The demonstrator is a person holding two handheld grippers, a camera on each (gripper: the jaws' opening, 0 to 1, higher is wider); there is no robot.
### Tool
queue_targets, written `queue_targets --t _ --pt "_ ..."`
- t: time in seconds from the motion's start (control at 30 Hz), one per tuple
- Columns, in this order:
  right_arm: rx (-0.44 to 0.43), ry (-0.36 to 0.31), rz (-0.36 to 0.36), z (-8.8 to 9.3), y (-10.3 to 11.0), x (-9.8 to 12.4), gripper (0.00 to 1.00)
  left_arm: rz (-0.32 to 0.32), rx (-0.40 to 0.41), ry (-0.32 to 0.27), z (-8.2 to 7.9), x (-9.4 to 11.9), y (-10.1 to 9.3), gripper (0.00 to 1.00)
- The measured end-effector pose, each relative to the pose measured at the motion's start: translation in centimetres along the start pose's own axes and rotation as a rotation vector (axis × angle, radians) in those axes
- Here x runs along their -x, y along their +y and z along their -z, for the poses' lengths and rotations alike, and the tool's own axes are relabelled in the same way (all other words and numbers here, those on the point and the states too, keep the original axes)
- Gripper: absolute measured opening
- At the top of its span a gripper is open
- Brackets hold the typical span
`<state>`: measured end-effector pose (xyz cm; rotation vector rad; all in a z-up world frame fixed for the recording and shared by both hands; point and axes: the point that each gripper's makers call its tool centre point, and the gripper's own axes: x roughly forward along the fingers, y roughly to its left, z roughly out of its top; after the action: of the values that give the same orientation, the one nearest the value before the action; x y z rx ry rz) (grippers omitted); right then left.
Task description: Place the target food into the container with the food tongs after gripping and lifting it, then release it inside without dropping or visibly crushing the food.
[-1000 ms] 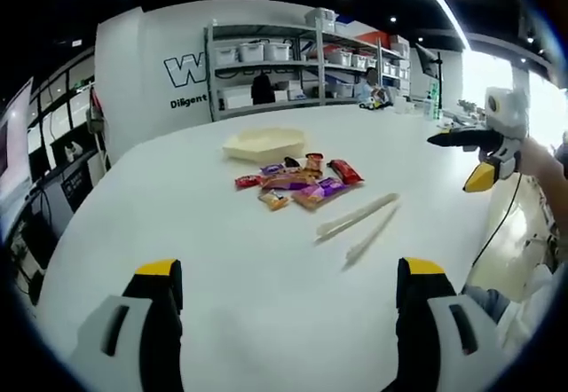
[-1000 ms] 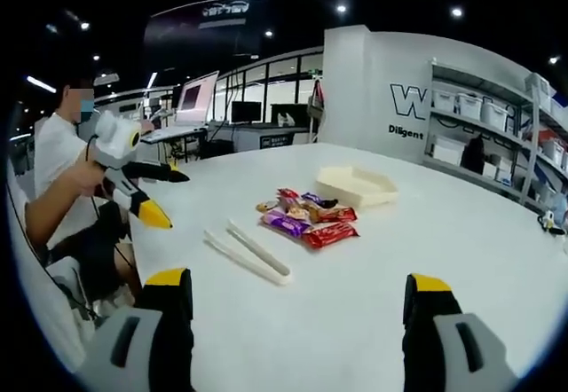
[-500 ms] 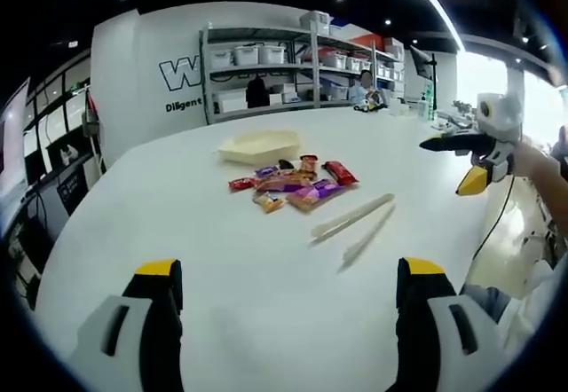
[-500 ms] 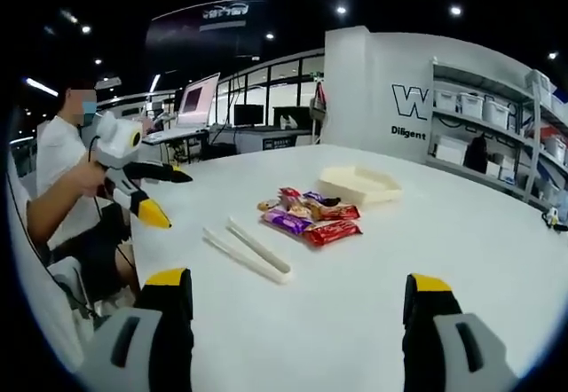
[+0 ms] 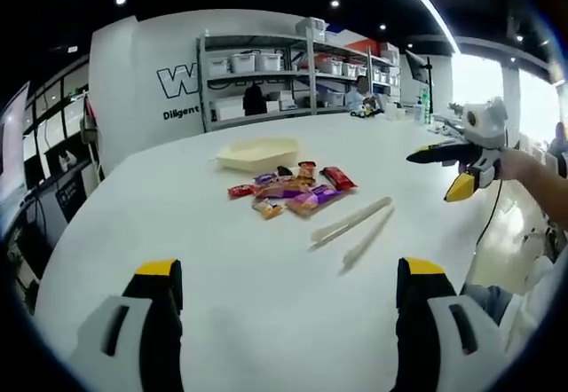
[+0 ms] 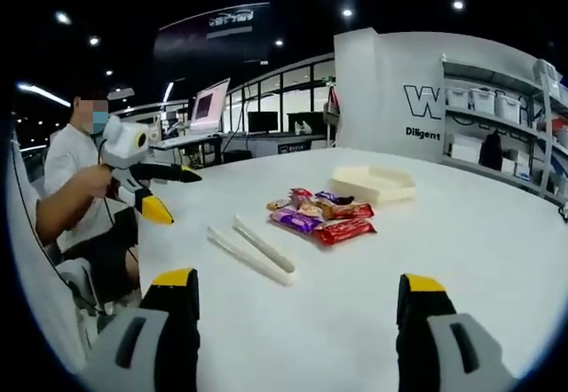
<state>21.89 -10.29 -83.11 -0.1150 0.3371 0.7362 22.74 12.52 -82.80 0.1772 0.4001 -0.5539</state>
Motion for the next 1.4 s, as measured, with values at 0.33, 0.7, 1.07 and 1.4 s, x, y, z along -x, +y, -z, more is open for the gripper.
queue_targets --t 0.33,0.7,1.07,1.4 --pt "0.024 0.013 -0.052 0.7 1.0 -0.7 0.88 0.033 -0.019 -0.002 0.1 -0.3 -1.0 0.99" --pt "0.05 0.011 -0.1 0.5 1.7 -1.3 0.84 0.053 -0.018 -0.015 0.0 -0.2 -1.3 0.99" --pt "0.063 0.018 -0.135 0.5 2.5 -2.1 0.8 0.084 -0.012 -0.023 0.3 -0.3 -1.8 0.98" --pt "0.068 0.016 -0.132 0.3 2.4 -2.1 0.8 0.115 -0.005 -0.032 0.1 -0.6 -2.4 0.97"
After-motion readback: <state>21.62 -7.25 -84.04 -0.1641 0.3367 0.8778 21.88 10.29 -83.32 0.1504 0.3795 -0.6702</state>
